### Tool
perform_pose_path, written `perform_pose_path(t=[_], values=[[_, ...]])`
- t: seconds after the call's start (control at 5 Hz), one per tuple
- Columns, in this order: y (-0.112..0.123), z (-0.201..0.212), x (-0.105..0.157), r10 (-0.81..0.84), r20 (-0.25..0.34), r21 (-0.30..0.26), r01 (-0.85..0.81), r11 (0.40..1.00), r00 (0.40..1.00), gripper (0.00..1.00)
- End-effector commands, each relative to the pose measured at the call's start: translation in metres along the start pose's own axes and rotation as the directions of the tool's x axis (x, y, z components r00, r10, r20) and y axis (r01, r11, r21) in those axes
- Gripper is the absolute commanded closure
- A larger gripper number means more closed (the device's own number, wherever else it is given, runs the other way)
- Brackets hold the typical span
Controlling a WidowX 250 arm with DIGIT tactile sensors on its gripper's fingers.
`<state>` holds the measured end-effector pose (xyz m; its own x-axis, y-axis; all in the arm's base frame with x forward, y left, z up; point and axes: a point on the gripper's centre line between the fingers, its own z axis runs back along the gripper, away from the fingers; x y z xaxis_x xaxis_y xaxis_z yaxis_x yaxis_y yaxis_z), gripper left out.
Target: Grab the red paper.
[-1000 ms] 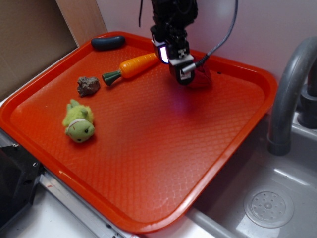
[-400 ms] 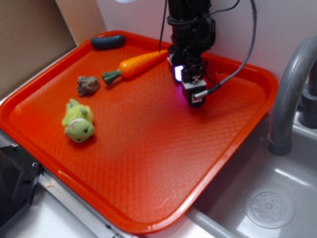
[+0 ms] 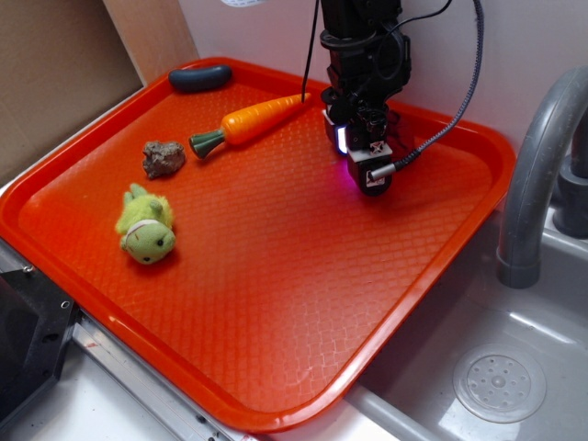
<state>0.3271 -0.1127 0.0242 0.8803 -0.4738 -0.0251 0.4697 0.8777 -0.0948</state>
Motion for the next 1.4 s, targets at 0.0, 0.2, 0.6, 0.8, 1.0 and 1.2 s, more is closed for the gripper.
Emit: perform_pose_path(t=[0.0,0.2,0.6,0.8,1.0,1.2], values=[[-0.015,0.005,0.008,0.003,0.052,0.015,-0.004,1.000,0.999,1.00],[-0.016,0.019,-0.006,0.053,0.036,0.049,-0.055,0.997,0.998,1.00],[-0.031,0.086,-0.078,0.191,0.095,0.084,-0.199,0.976,0.977,1.00],[-0.027,0.111,-0.106,0.256,0.062,0.034,-0.258,0.965,0.965,1.00],[-0.021,0.134,-0.138,0.284,0.003,-0.109,-0.282,0.953,0.959,1.00],[-0.019,0.153,-0.163,0.337,0.002,-0.143,-0.333,0.932,0.942,1.00]])
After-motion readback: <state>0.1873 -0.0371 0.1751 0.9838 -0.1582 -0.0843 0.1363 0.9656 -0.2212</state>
